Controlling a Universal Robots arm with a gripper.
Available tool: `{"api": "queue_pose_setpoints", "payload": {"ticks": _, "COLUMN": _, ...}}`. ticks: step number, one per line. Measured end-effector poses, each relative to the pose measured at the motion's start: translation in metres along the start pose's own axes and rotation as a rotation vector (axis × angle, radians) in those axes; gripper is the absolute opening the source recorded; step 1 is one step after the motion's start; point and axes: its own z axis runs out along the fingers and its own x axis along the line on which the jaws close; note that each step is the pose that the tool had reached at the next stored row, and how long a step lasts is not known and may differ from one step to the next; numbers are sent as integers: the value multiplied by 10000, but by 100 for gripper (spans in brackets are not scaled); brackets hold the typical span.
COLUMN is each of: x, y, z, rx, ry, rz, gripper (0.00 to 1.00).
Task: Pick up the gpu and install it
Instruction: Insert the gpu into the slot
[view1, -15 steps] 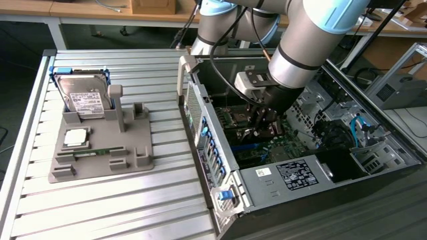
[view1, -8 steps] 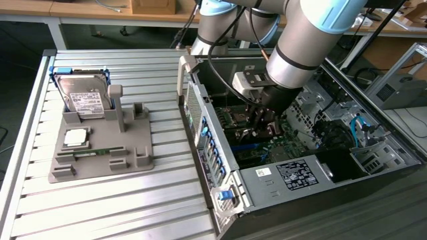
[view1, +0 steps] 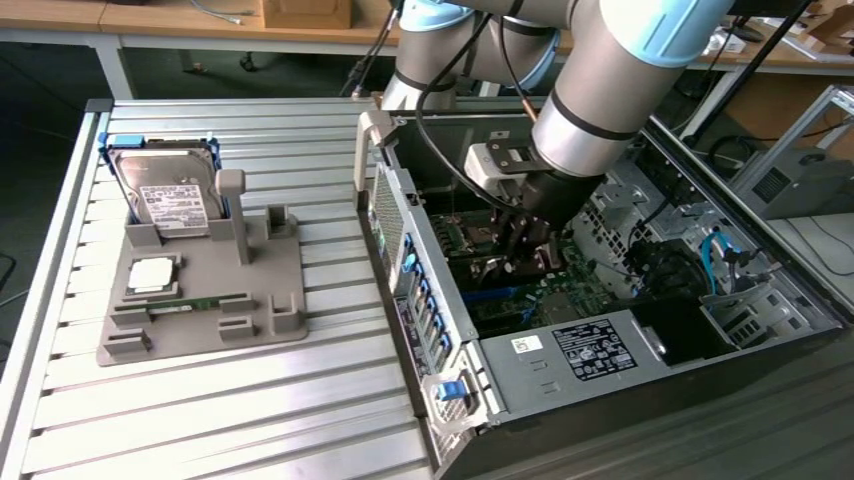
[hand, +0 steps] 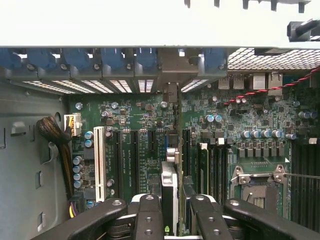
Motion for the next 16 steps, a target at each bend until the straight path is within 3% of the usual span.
{"api": "queue_pose_setpoints", "payload": {"ticks": 6, "x": -2, "y": 0, "z": 1, "rx": 1, "ry": 43, "rz": 3, "gripper": 27}}
{"api": "queue_pose_setpoints", "payload": {"ticks": 9, "x": 2, "y": 0, "z": 3, "rx": 7, "ry": 197, "rz": 68, "gripper": 27}}
{"api": "queue_pose_setpoints", "payload": {"ticks": 11, "x": 6, "y": 0, "z": 3, "rx": 11, "ry": 332, "rz": 98, "gripper": 27}}
{"api": "queue_pose_setpoints", "payload": {"ticks": 12, "x": 11, "y": -1, "z": 2, "rx": 13, "ry": 430, "rz": 121, "gripper": 27}}
{"api": "queue_pose_setpoints", "payload": {"ticks": 13, "x": 13, "y": -3, "z": 2, "rx": 14, "ry": 470, "rz": 134, "gripper": 27}}
{"api": "queue_pose_setpoints", "payload": {"ticks": 16, "x": 14, "y": -45, "z": 3, "rx": 12, "ry": 488, "rz": 154, "gripper": 27}}
